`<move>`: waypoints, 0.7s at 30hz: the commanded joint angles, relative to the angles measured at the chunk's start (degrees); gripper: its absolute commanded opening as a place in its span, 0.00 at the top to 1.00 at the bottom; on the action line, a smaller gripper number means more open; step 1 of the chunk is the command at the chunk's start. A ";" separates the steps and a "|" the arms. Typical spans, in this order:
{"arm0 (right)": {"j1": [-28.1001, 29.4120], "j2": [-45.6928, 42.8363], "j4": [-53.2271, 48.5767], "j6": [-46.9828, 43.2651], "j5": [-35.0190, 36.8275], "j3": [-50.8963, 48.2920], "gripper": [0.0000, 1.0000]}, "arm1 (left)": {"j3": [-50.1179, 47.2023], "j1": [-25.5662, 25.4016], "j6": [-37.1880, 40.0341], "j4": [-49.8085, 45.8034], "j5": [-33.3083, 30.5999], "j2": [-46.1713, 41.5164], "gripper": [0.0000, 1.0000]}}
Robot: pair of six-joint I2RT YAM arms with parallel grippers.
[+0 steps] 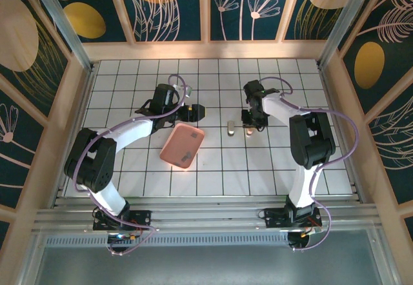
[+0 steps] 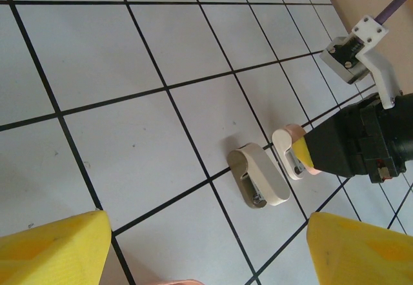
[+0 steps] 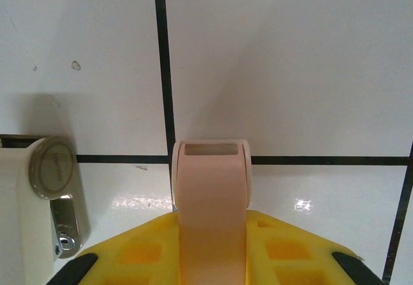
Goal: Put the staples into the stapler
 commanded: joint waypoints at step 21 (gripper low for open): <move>3.72 4.09 -0.49 -0.43 1.98 7.65 0.81 | -1.23 0.47 1.25 -1.52 -2.16 -3.61 0.20</move>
